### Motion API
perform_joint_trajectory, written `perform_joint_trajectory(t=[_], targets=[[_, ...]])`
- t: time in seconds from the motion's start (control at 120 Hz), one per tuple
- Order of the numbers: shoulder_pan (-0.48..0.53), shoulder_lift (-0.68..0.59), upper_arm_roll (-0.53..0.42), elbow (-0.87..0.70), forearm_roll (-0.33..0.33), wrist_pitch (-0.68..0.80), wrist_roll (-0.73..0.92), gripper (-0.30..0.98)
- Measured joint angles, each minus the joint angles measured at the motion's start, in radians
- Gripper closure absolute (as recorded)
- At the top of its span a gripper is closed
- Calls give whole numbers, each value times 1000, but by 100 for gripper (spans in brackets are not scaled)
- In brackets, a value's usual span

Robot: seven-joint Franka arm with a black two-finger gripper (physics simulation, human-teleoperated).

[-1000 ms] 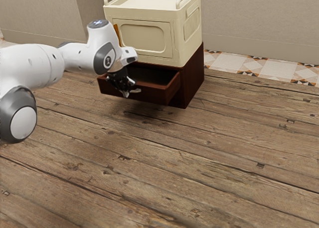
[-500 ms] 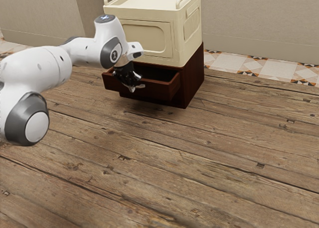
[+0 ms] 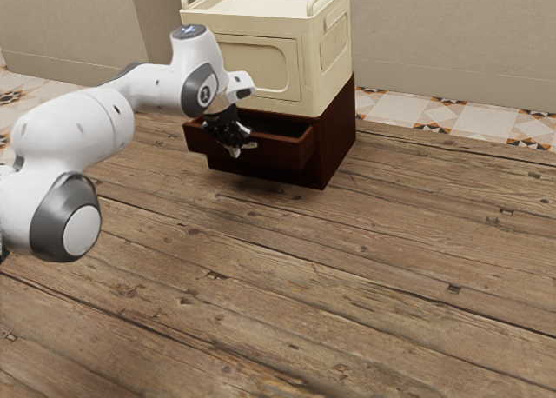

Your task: Push the drawer handle with one arm to close the drawer

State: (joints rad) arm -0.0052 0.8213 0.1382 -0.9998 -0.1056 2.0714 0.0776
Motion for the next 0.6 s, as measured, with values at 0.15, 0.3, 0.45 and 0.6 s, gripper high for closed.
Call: perform_joint_trajectory(t=[0.15, 0.3, 0.45, 0.6], targets=[[5, 38, -11, 63, 1, -19, 0, 79], [11, 67, -14, 117, 1, -31, 1, 78], [18, 105, -23, 177, 2, -37, 1, 78], [27, 133, -25, 227, 2, -41, 1, 78]])
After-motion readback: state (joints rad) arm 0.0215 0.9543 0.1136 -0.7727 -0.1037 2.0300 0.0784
